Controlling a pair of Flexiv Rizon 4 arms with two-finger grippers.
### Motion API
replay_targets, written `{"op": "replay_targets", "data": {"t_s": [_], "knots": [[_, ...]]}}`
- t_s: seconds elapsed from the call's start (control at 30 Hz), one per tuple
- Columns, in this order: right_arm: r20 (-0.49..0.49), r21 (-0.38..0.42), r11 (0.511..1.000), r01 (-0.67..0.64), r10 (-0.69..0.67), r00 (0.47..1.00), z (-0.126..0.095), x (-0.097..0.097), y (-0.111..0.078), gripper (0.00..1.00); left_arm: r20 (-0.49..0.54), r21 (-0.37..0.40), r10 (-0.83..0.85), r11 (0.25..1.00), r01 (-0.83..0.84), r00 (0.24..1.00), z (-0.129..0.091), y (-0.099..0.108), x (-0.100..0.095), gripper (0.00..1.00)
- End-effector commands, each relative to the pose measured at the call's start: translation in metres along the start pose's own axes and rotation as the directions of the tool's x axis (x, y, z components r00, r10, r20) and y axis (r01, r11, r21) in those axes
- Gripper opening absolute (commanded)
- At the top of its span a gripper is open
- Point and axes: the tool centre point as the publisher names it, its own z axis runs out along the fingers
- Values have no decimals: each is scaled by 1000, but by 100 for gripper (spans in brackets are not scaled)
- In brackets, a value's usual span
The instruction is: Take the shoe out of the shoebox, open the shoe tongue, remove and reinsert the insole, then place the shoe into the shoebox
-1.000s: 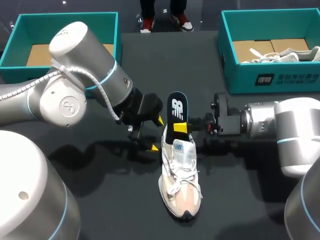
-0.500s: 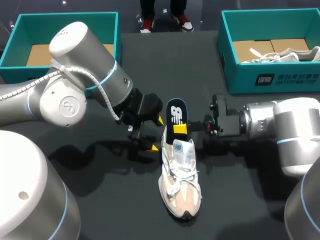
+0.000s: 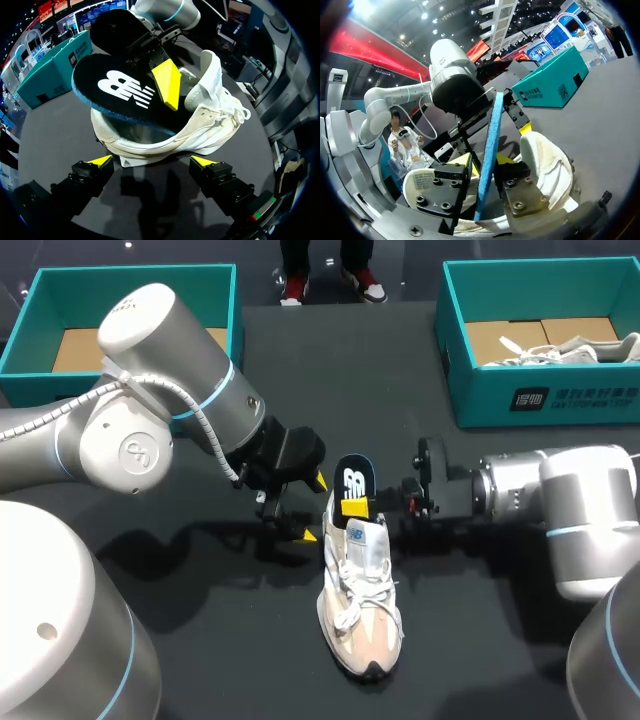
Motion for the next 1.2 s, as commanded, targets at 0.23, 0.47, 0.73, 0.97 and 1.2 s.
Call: {"op": "replay_targets", "data": {"t_s": [0.23, 0.47, 0.73, 0.97, 1.2], "knots": [[18, 49, 998, 26, -27, 999, -8, -3, 27, 0, 0, -1, 1, 1000, -1, 1000, 1, 0, 0, 100], [6, 40, 998, -54, 54, 999, -3, -9, 0, 0, 0, -1, 1, 1000, -1, 1000, 1, 0, 0, 100], [22, 41, 995, -94, 94, 995, -1, -2, -11, 7, 0, -1, 1, 1000, -1, 1000, 1, 0, 0, 100], [34, 72, 997, -9, 6, 999, -2, 2, 16, 39, 0, -1, 1, 1000, -1, 1000, 1, 0, 0, 100], [54, 94, 995, 12, -17, 998, -7, -3, 28, 13, 0, -1, 1, 1000, -1, 1000, 1, 0, 0, 100]]}}
